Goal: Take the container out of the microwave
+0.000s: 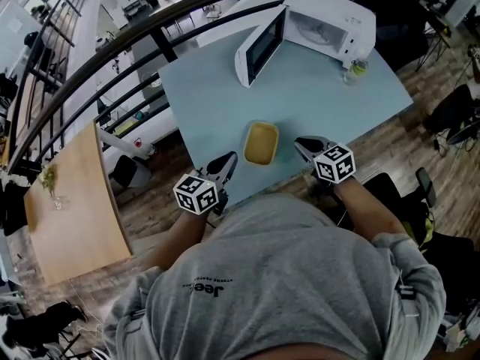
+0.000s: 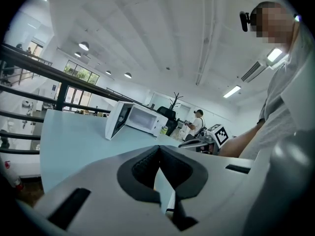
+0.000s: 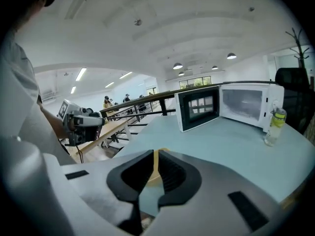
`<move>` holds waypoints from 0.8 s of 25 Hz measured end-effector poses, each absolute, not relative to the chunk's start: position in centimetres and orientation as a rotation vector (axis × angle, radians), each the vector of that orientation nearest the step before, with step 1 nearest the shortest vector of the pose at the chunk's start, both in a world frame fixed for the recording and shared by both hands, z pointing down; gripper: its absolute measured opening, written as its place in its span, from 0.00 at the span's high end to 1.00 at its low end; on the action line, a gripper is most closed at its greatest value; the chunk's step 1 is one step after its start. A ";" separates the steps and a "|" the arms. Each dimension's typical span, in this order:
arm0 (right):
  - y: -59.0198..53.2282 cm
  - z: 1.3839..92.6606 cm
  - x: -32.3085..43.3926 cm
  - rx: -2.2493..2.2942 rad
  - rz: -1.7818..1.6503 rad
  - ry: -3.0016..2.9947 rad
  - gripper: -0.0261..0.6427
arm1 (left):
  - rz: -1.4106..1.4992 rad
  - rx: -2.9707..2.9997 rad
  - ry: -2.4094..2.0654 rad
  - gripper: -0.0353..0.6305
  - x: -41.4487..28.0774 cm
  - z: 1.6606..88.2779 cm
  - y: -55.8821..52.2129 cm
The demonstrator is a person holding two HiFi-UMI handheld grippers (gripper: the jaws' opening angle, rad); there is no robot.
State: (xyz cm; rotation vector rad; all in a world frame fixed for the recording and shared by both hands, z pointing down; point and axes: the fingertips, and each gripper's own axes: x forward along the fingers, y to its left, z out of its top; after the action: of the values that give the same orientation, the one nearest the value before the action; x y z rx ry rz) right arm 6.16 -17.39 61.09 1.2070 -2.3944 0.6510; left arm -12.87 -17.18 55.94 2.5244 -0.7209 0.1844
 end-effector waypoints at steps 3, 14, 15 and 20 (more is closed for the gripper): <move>-16.2 59.2 8.9 1.261 0.648 -2.429 0.90 | 0.179 2.537 -0.712 0.93 -10.5 55.3 -16.4; -6.4 55.7 20.7 1.328 0.554 -2.491 0.93 | 0.217 2.614 -0.656 0.93 1.9 52.1 -8.7; -5.3 55.6 21.3 1.318 0.526 -2.494 0.93 | 0.229 2.623 -0.651 0.93 2.9 51.8 -7.8; -0.1 55.3 23.6 1.288 0.481 -2.526 0.93 | 0.298 2.649 -0.621 0.93 7.6 50.8 -2.7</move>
State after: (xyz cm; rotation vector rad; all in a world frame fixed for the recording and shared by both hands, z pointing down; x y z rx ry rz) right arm 23.59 -0.06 55.27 1.2877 -2.5260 0.4809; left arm 7.57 -2.73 50.84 2.6491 -0.6206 0.2977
